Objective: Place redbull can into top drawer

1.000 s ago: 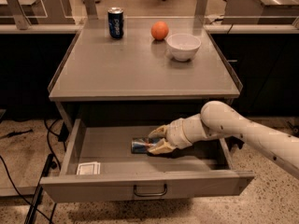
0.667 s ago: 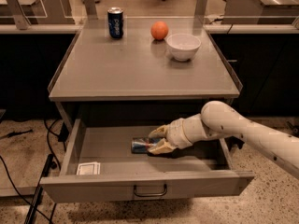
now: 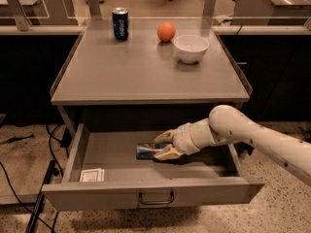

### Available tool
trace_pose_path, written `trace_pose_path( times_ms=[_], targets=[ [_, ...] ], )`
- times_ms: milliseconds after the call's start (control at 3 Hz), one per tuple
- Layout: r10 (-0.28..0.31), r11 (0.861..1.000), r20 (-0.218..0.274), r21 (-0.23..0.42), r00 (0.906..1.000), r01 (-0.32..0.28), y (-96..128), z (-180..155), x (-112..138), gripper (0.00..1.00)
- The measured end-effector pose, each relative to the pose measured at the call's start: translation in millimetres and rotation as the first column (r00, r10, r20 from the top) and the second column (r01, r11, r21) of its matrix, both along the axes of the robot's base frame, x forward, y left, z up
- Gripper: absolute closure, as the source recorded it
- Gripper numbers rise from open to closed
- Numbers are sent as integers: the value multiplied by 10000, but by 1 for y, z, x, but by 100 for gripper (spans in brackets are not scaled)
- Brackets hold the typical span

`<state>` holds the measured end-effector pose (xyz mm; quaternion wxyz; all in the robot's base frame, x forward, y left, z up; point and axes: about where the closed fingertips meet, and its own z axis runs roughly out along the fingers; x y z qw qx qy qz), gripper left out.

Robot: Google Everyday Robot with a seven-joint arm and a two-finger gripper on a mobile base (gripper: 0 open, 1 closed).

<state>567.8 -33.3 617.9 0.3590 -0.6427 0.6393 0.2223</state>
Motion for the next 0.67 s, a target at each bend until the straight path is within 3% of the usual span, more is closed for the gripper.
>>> trace_pose_path(
  times_ms=[333, 667],
  targets=[
    [1, 10000, 0, 0, 10000, -1, 0, 0, 0, 4],
    [1, 10000, 0, 0, 10000, -1, 0, 0, 0, 0]
  ],
)
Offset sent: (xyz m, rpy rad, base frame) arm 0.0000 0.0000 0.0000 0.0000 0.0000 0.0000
